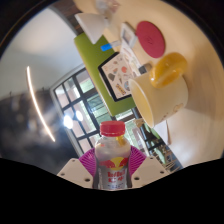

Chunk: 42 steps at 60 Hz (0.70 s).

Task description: Pour water

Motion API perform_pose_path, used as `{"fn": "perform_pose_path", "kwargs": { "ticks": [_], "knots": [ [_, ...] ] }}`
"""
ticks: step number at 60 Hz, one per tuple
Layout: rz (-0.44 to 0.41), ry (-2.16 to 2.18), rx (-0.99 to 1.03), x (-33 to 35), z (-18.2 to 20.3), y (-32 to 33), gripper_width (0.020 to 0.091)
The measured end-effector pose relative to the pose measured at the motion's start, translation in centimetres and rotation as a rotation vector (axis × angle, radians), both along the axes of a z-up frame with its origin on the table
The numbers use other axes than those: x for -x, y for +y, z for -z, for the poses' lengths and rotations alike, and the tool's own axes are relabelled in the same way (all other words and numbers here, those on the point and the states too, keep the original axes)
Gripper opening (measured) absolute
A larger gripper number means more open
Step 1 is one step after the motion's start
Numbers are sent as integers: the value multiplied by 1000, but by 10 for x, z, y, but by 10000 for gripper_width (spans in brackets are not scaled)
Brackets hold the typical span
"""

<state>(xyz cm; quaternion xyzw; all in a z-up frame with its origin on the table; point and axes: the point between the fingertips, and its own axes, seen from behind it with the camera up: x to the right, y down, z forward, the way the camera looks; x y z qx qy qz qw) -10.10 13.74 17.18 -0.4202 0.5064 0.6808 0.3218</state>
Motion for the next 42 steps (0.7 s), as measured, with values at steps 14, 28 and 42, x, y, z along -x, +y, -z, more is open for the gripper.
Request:
{"fn": "perform_pose_path", "kwargs": {
  "ticks": [14,28,42],
  "knots": [
    [21,163,67,-10,15,4,380],
    [-31,-32,11,-2,4,-4,379],
    [208,-807,-357,-50,-133,-52,381]
  ]
}}
